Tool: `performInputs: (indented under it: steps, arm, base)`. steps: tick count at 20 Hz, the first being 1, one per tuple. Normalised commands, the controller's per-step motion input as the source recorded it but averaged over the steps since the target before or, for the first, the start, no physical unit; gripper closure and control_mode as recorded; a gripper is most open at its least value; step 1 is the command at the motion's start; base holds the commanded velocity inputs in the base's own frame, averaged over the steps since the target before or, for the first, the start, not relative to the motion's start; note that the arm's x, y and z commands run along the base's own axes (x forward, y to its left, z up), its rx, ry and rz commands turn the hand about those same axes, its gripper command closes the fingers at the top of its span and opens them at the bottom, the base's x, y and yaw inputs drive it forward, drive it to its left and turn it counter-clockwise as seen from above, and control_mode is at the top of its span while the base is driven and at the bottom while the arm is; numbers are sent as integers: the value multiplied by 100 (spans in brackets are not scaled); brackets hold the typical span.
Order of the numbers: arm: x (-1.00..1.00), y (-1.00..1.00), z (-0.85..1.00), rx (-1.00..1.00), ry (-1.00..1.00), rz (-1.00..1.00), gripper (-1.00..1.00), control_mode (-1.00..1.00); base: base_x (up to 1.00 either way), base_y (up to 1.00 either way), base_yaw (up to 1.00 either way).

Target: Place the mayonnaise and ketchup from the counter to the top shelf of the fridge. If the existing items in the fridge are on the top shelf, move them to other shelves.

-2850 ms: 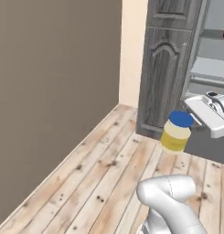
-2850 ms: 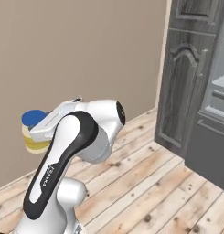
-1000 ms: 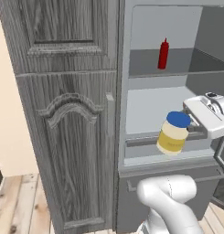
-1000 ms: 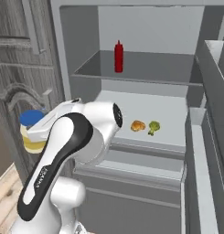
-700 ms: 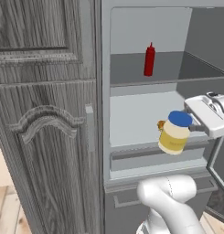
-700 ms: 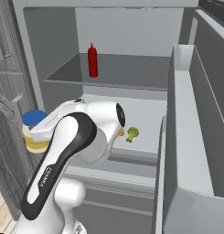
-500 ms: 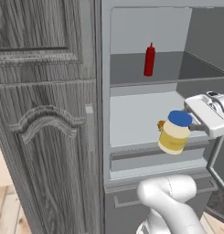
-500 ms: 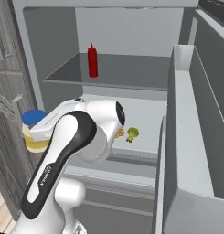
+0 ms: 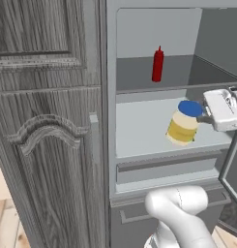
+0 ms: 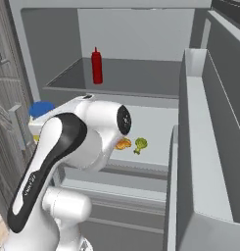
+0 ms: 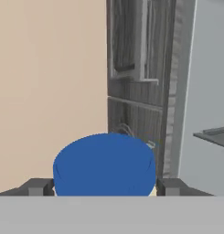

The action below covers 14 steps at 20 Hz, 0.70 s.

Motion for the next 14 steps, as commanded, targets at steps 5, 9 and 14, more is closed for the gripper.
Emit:
performInputs:
  steps: [5,9,14]
  arm:
    - [27,-38,54,10,-3,-65,100,-100]
    - [18,-89,58,6,0,-55,100,-100]
    - [27,-100,62,9,2,-43,100,-100]
  base:
    - [0,0,0]
    - [0,0,0]
    - [0,0,0]
